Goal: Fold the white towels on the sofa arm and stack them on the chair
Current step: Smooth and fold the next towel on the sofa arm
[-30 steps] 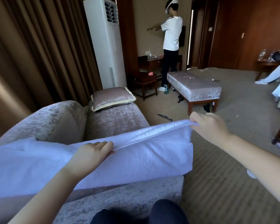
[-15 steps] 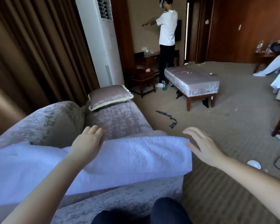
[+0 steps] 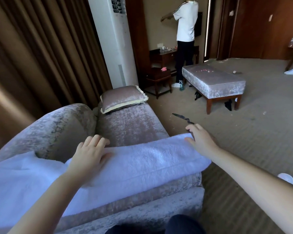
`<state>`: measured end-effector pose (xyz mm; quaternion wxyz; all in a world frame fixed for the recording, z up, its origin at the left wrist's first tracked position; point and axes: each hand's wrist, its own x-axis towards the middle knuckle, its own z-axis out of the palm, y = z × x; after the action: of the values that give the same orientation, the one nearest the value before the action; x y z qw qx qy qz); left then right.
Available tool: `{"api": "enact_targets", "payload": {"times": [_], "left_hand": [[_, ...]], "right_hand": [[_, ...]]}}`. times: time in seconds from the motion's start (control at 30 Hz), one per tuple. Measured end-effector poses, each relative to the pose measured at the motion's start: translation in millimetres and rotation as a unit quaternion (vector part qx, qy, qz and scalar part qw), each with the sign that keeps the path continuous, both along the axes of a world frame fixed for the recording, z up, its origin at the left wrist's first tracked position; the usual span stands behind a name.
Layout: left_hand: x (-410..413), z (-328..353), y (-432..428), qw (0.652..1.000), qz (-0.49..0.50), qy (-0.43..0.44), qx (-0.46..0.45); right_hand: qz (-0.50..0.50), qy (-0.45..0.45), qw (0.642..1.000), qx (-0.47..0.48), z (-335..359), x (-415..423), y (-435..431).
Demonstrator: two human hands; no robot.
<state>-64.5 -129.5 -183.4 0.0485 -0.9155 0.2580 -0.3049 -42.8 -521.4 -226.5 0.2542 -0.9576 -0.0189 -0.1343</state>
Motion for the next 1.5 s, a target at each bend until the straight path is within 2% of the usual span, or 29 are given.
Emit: {"api": "enact_targets", "payload": {"times": [0.03, 0.1, 0.17, 0.2, 0.33, 0.4, 0.67, 0.73, 0.83, 0.93, 1.03, 1.1, 1.17, 1.27, 1.37, 1.43, 1.5], "left_hand": [[-6.2, 1.5, -0.2, 0.999, -0.037, 0.004, 0.006], [-20.8, 1.6, -0.7, 0.992, -0.114, 0.044, 0.009], [-33.6, -4.6, 0.3, 0.984, -0.155, 0.073, 0.041], [-38.0, -7.9, 1.7, 0.982, -0.161, 0.069, 0.064], [-50.0, -10.8, 7.4, 0.979, -0.157, 0.046, 0.119], [-55.1, -8.5, 11.4, 0.981, -0.141, 0.034, 0.127], [-85.4, 7.1, 4.4, 0.992, -0.108, 0.002, 0.069], [-88.3, -2.1, 5.1, 0.988, -0.108, 0.032, 0.106], [-88.9, -27.3, 10.6, 0.981, -0.077, 0.100, 0.150], [-95.1, -27.3, 13.7, 0.987, -0.107, 0.106, 0.065], [-100.3, -5.6, 36.7, 0.992, -0.111, 0.053, -0.020], [-96.9, 13.3, 68.9, 0.998, -0.042, -0.008, -0.049], [-88.5, 24.9, 110.0, 0.996, 0.068, -0.033, -0.051], [-76.5, 22.7, 170.2, 0.970, 0.236, 0.030, -0.056], [-71.2, 26.3, 209.1, 0.931, 0.341, 0.095, -0.092], [-69.3, 30.2, 228.4, 0.885, 0.424, 0.155, -0.116], [-68.4, 30.5, 246.4, 0.839, 0.473, 0.199, -0.183]], "right_hand": [[0.004, -0.060, 0.997, -0.045, -5.7, -5.8, 3.5], [0.101, -0.199, 0.971, -0.088, -14.5, -25.8, 11.9], [0.214, -0.259, 0.933, -0.128, -24.7, -43.5, 14.9], [0.237, -0.274, 0.920, -0.147, -28.2, -47.4, 14.8], [0.228, -0.365, 0.876, -0.218, -36.6, -50.8, 9.5], [0.226, -0.377, 0.865, -0.242, -36.8, -54.7, 6.7], [0.176, -0.395, 0.875, -0.218, -16.2, -76.9, -7.8], [0.179, -0.388, 0.879, -0.212, -22.4, -84.8, -14.6], [0.210, -0.331, 0.893, -0.221, -45.1, -98.9, -15.0], [0.196, -0.286, 0.918, -0.195, -47.8, -105.3, -9.8], [0.166, -0.317, 0.921, -0.157, -21.7, -106.7, 17.6], [0.183, -0.336, 0.913, -0.138, -2.4, -100.5, 54.9], [0.222, -0.351, 0.901, -0.125, 9.9, -87.9, 101.3], [0.272, -0.337, 0.891, -0.134, 18.1, -65.3, 173.0], [0.250, -0.303, 0.912, -0.115, 30.0, -43.7, 231.2], [0.218, -0.270, 0.933, -0.095, 34.8, -30.0, 255.1], [0.190, -0.213, 0.953, -0.100, 33.2, -19.5, 265.1]]}}
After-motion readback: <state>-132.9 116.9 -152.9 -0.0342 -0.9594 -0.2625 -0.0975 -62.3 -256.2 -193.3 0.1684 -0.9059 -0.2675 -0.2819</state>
